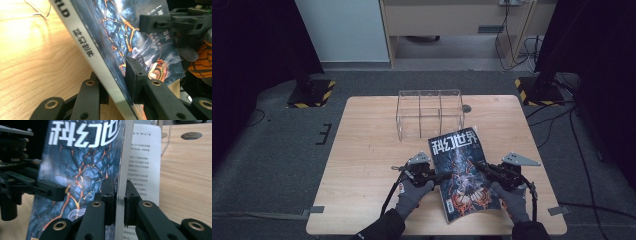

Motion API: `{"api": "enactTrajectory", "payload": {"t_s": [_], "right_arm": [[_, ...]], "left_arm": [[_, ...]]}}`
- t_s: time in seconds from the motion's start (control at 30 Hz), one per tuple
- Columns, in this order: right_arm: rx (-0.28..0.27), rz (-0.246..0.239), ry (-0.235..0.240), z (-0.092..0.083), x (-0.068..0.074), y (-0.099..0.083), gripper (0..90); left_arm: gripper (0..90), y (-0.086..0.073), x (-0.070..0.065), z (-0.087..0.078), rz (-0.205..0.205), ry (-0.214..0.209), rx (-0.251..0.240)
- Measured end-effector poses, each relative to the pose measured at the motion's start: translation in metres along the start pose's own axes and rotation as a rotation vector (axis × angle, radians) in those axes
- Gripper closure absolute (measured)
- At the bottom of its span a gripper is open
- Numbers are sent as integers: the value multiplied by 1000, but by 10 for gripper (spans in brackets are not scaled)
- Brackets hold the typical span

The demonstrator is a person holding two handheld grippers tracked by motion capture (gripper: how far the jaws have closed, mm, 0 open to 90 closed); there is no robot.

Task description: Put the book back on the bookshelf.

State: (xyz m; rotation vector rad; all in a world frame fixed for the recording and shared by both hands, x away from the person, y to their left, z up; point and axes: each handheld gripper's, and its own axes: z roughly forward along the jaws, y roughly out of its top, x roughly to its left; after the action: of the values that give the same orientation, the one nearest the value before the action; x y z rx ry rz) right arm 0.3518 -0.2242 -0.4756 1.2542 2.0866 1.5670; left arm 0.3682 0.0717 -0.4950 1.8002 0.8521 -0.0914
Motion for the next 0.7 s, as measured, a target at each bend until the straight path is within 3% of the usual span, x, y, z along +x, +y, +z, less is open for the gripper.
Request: {"api": "enactTrajectory", "payload": {"t_s": [0.23, 0.7], "right_arm": [[-3, 5, -12, 0, -1, 0, 771], [1, 40, -46, 4, -9, -3, 522]], "left_arm": [[761, 7, -5, -6, 32, -1, -9], [787, 15, -15, -12, 105, 14, -19]]}}
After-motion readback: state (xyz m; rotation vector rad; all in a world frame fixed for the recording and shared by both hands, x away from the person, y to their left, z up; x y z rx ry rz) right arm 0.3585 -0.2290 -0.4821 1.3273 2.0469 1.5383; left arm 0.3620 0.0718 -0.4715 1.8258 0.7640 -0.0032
